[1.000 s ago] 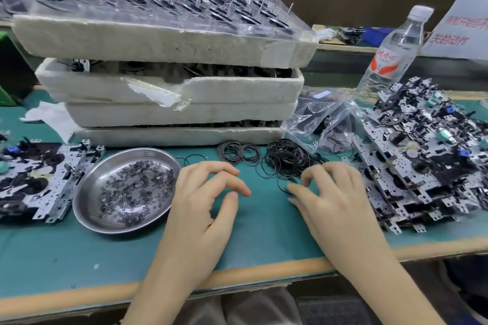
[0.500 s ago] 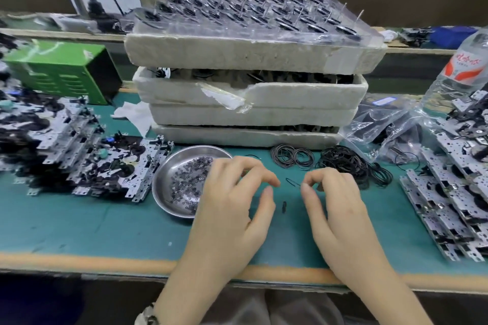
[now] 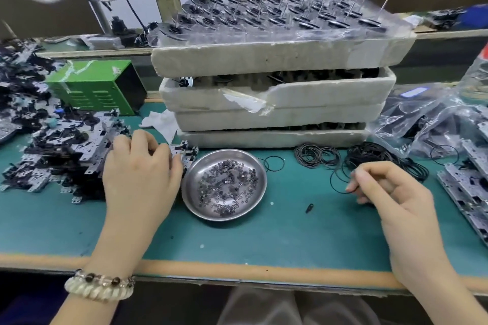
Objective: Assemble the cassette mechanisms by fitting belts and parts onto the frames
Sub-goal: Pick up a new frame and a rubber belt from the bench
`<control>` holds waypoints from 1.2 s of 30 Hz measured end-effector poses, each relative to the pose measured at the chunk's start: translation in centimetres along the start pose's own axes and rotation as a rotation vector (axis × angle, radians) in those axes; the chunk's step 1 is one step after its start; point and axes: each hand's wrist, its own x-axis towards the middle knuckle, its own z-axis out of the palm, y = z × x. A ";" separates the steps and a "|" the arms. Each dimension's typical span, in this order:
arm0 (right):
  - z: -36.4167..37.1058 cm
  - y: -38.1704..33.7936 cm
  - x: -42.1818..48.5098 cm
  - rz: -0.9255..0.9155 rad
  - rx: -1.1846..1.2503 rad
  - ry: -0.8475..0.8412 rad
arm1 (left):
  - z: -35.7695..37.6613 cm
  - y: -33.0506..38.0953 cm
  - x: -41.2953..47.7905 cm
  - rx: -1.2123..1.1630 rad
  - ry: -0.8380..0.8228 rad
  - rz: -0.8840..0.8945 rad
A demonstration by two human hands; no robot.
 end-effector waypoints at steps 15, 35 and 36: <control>1.2 -0.6 -0.6 -0.083 -0.453 -0.252 | -1.0 -3.3 2.2 -0.272 0.031 -0.190; 1.2 0.0 -0.7 0.054 -0.918 0.226 | -1.4 -6.2 4.6 -0.677 -0.176 -0.374; 1.1 -0.1 -0.8 0.031 -0.953 0.245 | -1.6 -5.7 4.9 -0.696 -0.210 -0.353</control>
